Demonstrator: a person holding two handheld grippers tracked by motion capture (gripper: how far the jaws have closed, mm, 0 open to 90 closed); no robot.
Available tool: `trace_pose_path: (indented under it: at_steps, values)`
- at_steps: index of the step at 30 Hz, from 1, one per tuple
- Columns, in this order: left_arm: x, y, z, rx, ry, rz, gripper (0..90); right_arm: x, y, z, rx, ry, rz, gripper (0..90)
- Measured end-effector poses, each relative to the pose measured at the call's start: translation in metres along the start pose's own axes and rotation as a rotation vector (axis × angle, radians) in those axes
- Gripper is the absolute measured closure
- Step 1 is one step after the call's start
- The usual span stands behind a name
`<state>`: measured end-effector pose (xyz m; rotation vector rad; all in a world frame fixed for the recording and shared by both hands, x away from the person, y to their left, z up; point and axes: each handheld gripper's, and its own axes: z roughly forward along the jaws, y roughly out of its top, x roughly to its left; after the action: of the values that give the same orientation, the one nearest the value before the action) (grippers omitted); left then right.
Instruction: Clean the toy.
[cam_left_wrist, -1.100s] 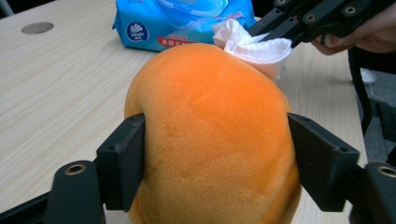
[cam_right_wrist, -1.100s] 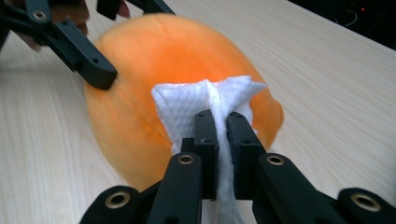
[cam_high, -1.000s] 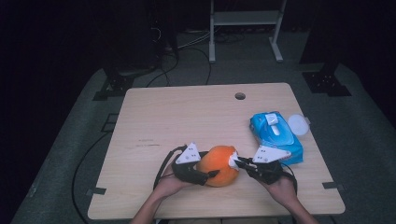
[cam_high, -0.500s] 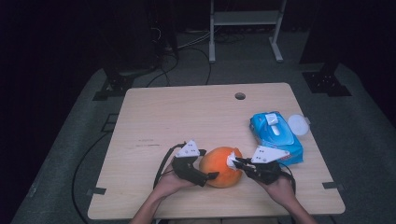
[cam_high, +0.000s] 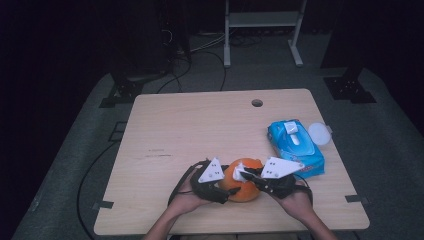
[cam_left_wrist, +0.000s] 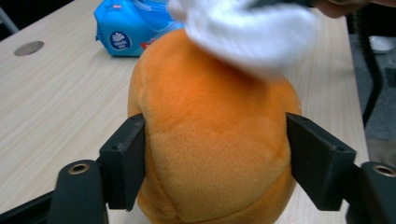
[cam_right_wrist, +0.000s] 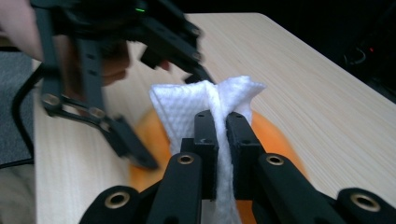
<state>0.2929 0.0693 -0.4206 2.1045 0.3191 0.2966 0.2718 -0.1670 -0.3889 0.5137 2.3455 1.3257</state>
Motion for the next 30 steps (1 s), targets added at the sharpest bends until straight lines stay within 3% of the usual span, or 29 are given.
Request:
trace_pose_path:
  at_steps: [2,5,6,8,9,13,15,18,20,22,25,27,28,30]
  values:
    - [0.004,-0.002,0.000,-0.013,-0.014,-0.036,19.6,-0.009,-0.009,-0.003,0.012,-0.022,0.020,83.2]
    - [0.014,-0.004,0.002,-0.012,-0.023,-0.157,7.7,-0.015,-0.021,-0.007,0.033,-0.027,0.057,83.2]
    - [0.020,-0.006,0.004,-0.013,-0.044,-0.220,6.2,-0.016,-0.024,-0.008,0.034,-0.029,0.063,83.2]
    - [0.023,-0.009,0.006,-0.017,-0.085,-0.273,7.9,-0.017,-0.025,-0.009,0.035,-0.027,0.076,83.2]
    - [0.022,-0.009,0.007,-0.031,-0.084,-0.274,13.0,-0.017,-0.024,-0.010,0.038,-0.033,0.070,83.2]
    - [0.010,0.000,0.005,-0.030,-0.028,-0.171,25.3,-0.007,-0.012,-0.010,0.018,-0.032,0.033,83.2]
    - [0.001,0.005,0.007,-0.004,0.003,-0.097,26.7,0.003,-0.002,-0.006,0.005,-0.010,0.000,83.2]
    - [-0.009,0.009,0.007,0.020,0.025,-0.017,26.9,0.014,0.010,0.001,0.008,0.017,-0.044,83.2]
    - [-0.012,0.009,0.007,0.023,0.034,0.009,27.0,0.017,0.016,0.004,0.019,0.025,-0.070,83.0]
    - [-0.012,0.005,0.007,0.013,0.027,0.007,27.4,0.012,0.016,0.002,0.025,0.026,-0.063,83.0]
    - [-0.010,0.003,0.007,-0.003,0.003,-0.012,25.1,-0.002,0.007,-0.007,0.026,0.004,-0.010,82.9]
    - [-0.006,0.003,0.009,-0.034,-0.037,-0.073,19.0,-0.007,0.001,-0.012,0.024,-0.005,0.015,83.0]
    - [-0.001,0.001,0.010,-0.055,-0.077,-0.127,17.7,-0.009,-0.003,-0.015,0.022,-0.012,0.023,83.0]
    - [0.003,-0.001,0.012,-0.075,-0.100,-0.189,18.0,-0.010,-0.006,-0.019,0.023,-0.023,0.034,83.0]
